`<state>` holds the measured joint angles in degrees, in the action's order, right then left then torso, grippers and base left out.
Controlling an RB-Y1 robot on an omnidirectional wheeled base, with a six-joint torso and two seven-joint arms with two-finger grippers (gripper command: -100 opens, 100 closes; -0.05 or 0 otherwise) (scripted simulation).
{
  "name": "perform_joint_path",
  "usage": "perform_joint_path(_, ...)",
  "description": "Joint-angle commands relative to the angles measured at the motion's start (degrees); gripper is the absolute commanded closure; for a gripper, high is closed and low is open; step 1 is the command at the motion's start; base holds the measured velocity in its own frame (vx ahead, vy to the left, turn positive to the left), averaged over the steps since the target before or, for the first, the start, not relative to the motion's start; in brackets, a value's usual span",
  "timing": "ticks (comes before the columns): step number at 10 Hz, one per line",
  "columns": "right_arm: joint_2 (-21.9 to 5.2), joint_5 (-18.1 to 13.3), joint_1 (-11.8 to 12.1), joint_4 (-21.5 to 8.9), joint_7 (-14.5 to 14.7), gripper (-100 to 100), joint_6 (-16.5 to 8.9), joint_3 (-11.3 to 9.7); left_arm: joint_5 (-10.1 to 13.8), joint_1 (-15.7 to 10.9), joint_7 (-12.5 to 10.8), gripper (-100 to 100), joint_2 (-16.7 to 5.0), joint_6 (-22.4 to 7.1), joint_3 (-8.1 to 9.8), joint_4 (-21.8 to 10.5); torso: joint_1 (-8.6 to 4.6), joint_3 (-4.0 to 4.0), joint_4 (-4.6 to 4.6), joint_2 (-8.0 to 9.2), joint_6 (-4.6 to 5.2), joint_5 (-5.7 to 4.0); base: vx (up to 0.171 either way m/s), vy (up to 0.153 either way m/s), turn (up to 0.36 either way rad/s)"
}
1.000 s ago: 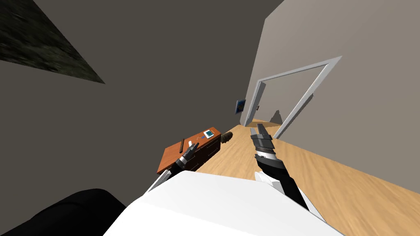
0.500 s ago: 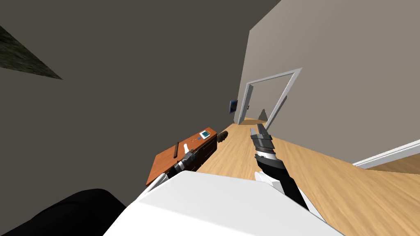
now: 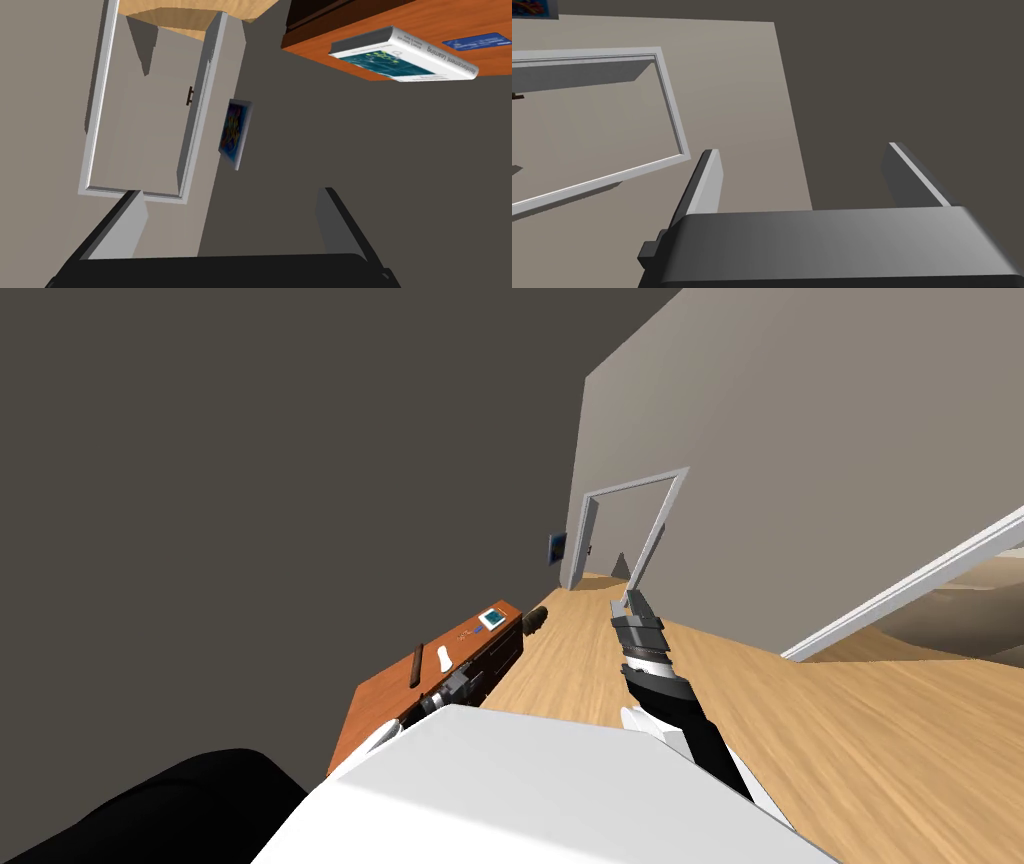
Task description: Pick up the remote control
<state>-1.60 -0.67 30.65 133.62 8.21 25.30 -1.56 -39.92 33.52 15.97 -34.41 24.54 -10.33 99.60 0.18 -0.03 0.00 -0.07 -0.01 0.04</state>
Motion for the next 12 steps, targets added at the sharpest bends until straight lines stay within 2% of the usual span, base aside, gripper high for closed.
perform_joint_path(1, 0.0, 0.0, 0.0, 0.0, 0.0, 0, 0.0, 0.0, -2.86, 0.22, 0.85, -100, -1.15, -0.11, -0.33, -0.98, 0.0, 0.0, 0.0, 0.0, 0.0, 0.0, 0.014, 0.022, -0.147)
perform_joint_path(2, 0.0, 0.0, 0.01, 0.0, 0.0, 0, 0.0, 0.01, -4.53, 0.5, 2.42, -100, -2.91, -0.36, -1.26, -3.22, 0.01, 0.0, 0.0, -0.01, -0.06, 0.0, 0.026, 0.026, -0.328)
perform_joint_path(4, 0.0, 0.0, 0.02, 0.0, 0.0, 0, 0.0, 0.01, -7.04, 0.5, 2.42, -100, -2.91, -0.36, -1.26, -3.22, 0.05, -0.03, -0.01, -0.06, -0.06, 0.01, 0.019, 0.024, -0.052)
perform_joint_path(5, 0.0, 0.0, 0.02, 0.0, 0.0, 0, 0.0, 0.01, -9.07, 0.74, 3.99, -100, -4.5, -0.59, -2.22, -5.47, -0.03, -0.01, -0.01, -0.02, -0.08, -0.01, 0.021, 0.009, -0.316)
perform_joint_path(6, 0.0, 0.0, 0.0, 0.0, 0.0, 0, 0.0, 0.0, -10.77, 0.74, 3.99, -100, -4.5, -0.59, -2.22, -5.47, -0.03, -0.02, -0.01, -0.04, 0.0, -0.01, 0.026, 0.026, -0.172)
perform_joint_path(7, 0.0, 0.0, 0.02, 0.0, 0.0, 0, 0.0, 0.01, -12.58, 0.96, 5.56, -100, -5.93, -0.81, -3.21, -7.72, 0.01, -0.03, -0.01, -0.06, -0.07, 0.0, 0.037, 0.035, -0.274)
perform_joint_path(8, 0.0, 0.0, 0.01, 0.0, 0.0, 0, 0.0, 0.01, -14.18, 0.96, 5.56, -100, -5.93, -0.81, -3.21, -7.72, 0.06, -0.05, -0.02, -0.09, -0.02, 0.0, 0.029, 0.038, -0.17)
perform_joint_path(9, 0.0, 0.0, 0.02, 0.0, 0.0, 0, 0.0, 0.01, -14.72, 0.96, 5.56, -100, -5.93, -0.81, -3.21, -7.72, 0.06, -0.05, -0.02, -0.09, -0.06, 0.01, 0.01, 0.019, 0.006)
perform_joint_path(10, 0.0, 0.0, 0.02, 0.0, 0.0, 0, 0.0, 0.01, -16.94, 1.16, 7.1, -100, -7.2, -1.01, -4.22, -9.95, -0.01, -0.02, -0.01, -0.04, -0.08, 0.0, 0.022, 0.022, -0.246)
perform_joint_path(11, 0.0, 0.0, 0.01, 0.0, 0.0, 0, 0.0, 0.01, -18.52, 1.16, 7.1, -100, -7.2, -1.01, -4.22, -9.95, 0.01, -0.03, -0.01, -0.05, -0.03, 0.0, 0.026, 0.029, -0.177)
perform_joint_path(12, 0.0, 0.0, 0.02, 0.0, 0.0, 0, 0.0, 0.01, -20.37, 1.35, 8.61, -100, -8.33, -1.19, -5.22, -11.94, 0.02, -0.04, -0.01, -0.07, -0.06, 0.0, 0.046, 0.048, -0.349)
